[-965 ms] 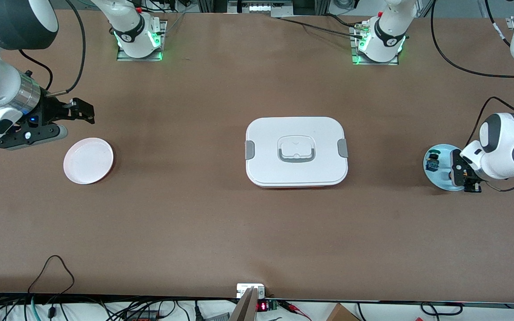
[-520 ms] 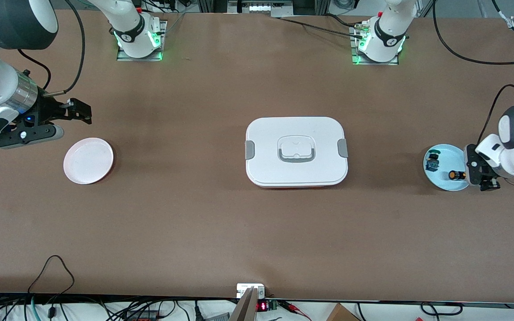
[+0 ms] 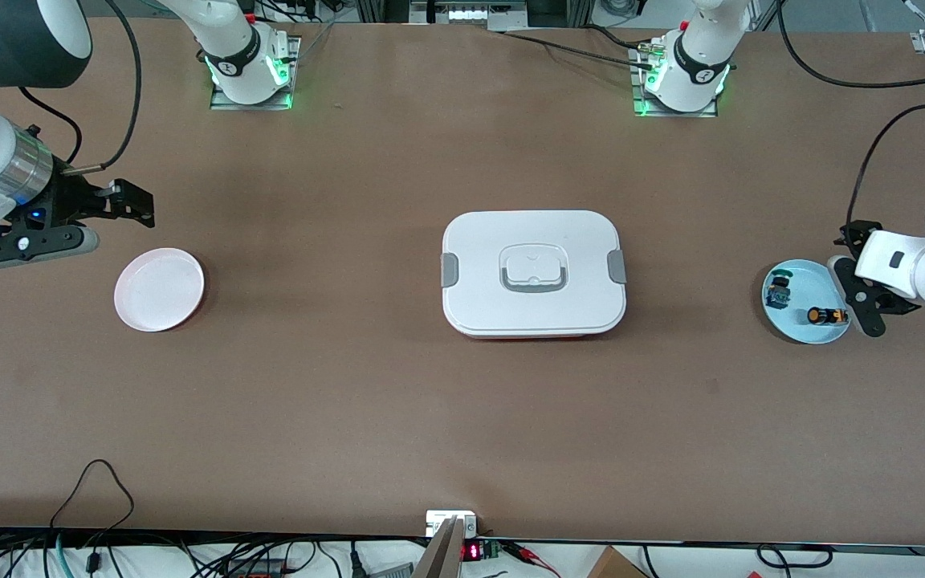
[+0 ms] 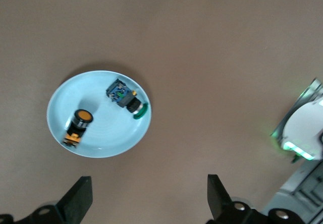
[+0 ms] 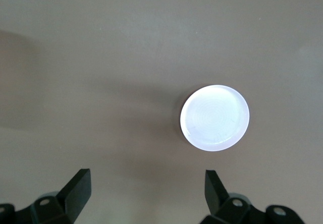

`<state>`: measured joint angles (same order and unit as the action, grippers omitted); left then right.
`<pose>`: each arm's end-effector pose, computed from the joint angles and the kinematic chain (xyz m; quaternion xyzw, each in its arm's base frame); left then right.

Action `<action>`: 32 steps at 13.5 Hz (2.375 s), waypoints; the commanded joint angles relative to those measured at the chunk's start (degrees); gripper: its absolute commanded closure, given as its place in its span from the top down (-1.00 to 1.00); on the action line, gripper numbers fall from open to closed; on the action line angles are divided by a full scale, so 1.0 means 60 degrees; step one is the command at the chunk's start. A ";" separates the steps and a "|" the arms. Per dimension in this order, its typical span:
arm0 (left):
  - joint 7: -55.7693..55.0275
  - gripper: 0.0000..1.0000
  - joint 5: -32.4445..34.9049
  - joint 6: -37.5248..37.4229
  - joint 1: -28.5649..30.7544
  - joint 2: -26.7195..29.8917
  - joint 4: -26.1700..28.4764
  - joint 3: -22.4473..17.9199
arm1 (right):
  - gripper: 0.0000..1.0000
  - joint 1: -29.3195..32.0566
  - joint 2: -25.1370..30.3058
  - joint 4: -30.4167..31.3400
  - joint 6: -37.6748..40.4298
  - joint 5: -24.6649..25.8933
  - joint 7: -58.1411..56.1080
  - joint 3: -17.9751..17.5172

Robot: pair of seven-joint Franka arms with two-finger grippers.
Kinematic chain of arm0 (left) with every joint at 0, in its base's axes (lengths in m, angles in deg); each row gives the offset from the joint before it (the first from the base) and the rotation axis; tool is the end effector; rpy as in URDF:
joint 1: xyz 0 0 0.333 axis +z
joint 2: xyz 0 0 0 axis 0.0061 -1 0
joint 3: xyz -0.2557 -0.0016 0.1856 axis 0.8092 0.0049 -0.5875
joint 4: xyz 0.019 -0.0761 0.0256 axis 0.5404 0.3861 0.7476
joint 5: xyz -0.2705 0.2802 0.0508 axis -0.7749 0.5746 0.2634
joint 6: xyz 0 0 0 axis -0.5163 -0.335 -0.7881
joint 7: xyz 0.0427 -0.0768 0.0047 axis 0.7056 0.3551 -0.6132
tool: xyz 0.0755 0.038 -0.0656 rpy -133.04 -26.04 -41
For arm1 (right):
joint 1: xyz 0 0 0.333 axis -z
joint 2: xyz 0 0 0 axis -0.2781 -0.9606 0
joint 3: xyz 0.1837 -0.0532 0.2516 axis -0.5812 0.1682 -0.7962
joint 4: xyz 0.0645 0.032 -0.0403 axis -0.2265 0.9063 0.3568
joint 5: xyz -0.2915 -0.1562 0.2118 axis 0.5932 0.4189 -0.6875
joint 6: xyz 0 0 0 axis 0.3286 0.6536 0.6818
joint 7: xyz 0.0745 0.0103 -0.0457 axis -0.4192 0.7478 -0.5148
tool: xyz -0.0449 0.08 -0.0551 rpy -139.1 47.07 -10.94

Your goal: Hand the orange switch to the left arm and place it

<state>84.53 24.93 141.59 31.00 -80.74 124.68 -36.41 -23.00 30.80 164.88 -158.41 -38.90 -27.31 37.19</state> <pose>0.6183 0.0930 0.4024 0.8542 -0.4621 -0.2329 0.0506 0.5862 0.0574 0.5590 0.9939 0.1037 -0.0350 0.0142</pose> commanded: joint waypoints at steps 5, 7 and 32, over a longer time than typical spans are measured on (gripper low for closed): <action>-0.5771 1.00 -0.1349 -0.1575 0.0079 0.0248 -0.0464 0.1366 | 1.00 0.0323 -0.0188 -0.0356 -0.0003 -0.0416 -0.0002 0.0073; -0.7528 1.00 -0.1427 -0.1836 -0.0096 0.0263 -0.0873 0.1862 | 1.00 0.0542 -0.0247 -0.0327 0.0128 -0.0401 -0.0163 0.0073; -1.0379 1.00 -0.3316 0.2732 -0.5532 0.4497 0.2157 -0.4697 | 1.00 0.0455 -0.0261 -0.0326 0.0071 0.0156 -0.0178 0.0044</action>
<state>22.42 5.72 159.53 -1.76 -53.01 139.36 -64.02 -20.25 29.58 164.13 -158.56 -38.84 -27.89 37.64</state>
